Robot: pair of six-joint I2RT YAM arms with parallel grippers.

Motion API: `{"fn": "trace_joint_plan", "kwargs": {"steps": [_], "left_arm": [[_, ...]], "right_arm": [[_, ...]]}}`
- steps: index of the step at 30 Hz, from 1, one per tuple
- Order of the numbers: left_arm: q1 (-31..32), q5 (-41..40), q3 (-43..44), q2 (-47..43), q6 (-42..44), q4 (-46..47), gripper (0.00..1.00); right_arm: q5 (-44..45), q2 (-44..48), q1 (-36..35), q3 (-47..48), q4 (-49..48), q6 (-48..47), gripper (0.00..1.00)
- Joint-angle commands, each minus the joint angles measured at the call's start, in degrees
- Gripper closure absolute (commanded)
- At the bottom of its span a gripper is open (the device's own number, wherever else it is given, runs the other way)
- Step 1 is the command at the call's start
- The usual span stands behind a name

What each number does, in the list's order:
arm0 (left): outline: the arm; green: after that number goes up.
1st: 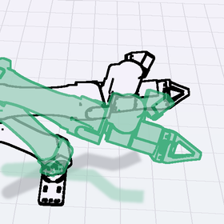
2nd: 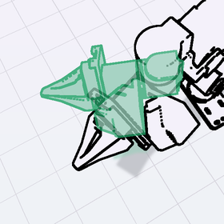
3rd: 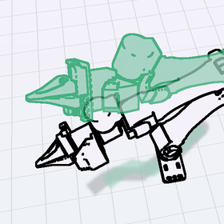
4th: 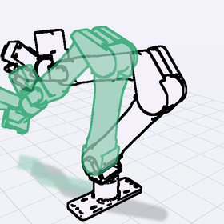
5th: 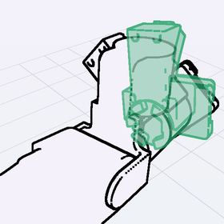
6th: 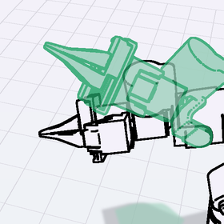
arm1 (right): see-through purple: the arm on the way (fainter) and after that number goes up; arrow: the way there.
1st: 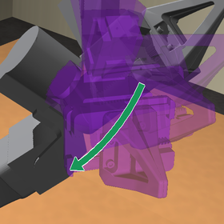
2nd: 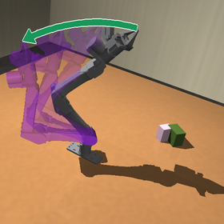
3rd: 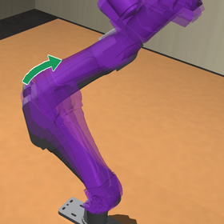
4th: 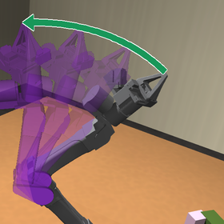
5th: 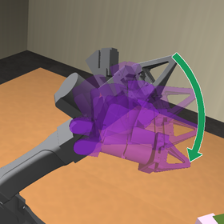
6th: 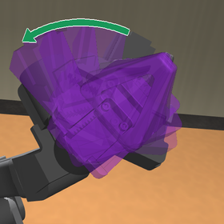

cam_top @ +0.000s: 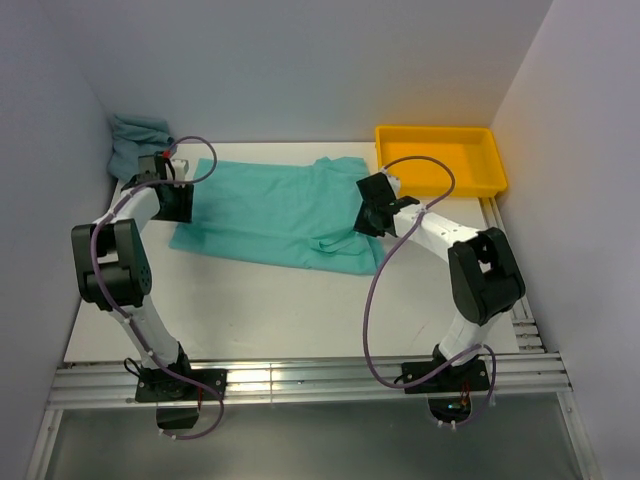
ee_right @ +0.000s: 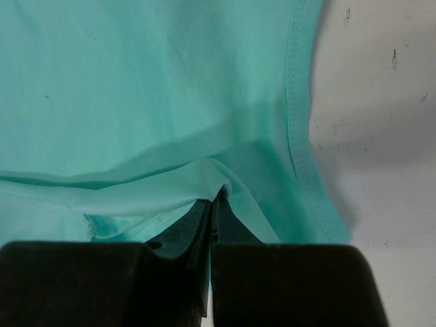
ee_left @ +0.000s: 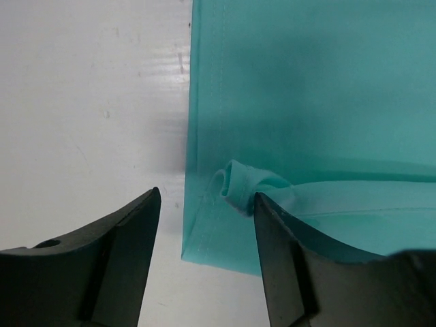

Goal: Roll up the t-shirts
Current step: Fold the tshirt

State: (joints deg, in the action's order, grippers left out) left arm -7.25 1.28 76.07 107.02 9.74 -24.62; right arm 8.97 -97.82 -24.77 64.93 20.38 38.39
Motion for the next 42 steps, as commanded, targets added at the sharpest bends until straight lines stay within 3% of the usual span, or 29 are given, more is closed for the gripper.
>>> {"fn": "trace_joint_plan", "kwargs": {"steps": [1, 6, 8, 11, 16, 19, 30, 34, 38, 42], "left_arm": [[-0.9, 1.5, -1.5, -5.2, -0.3, 0.5, 0.37], [-2.0, 2.5, -1.5, -5.5, -0.7, 0.1, 0.27], [-2.5, 3.4, -1.7, -5.8, -0.8, 0.1, 0.13], [-3.0, 4.2, -1.8, -6.1, -1.1, 0.5, 0.11], [-3.3, 5.6, -1.3, -5.3, -1.7, -0.9, 0.19], [-3.3, 5.4, -3.5, -5.9, -1.4, -0.2, 0.34], [-3.5, 2.8, -11.6, -5.9, -0.2, 3.0, 0.72], [-3.6, 2.2, -12.6, -7.0, 0.0, 3.7, 0.76], [-3.7, 1.7, -13.4, -8.3, -0.2, 4.4, 0.76], [-3.7, 2.2, -13.5, -10.0, -0.6, 4.6, 0.64]], "right_arm": [[-0.5, -0.8, 0.8, 2.4, -1.7, -0.7, 1.00], [-1.3, -1.6, 1.3, 3.0, -2.2, -0.7, 1.00], [-1.5, -2.0, 1.4, 3.3, -2.2, -0.7, 1.00], [-1.8, -2.6, 1.6, 3.9, -1.9, -0.9, 1.00], [-2.0, -3.3, 1.8, 4.4, -1.9, -1.0, 1.00], [-2.7, -3.9, 2.4, 5.3, -1.7, -1.1, 1.00], [-7.4, -7.9, 4.2, 10.6, -0.3, -1.4, 1.00], [-7.4, -8.0, 4.8, 10.0, -0.1, -1.2, 0.84], [-6.0, -5.1, 4.7, 7.0, -0.4, -0.6, 0.60], [-4.9, -1.1, 3.7, 5.0, -0.3, -0.1, 0.57]]}}
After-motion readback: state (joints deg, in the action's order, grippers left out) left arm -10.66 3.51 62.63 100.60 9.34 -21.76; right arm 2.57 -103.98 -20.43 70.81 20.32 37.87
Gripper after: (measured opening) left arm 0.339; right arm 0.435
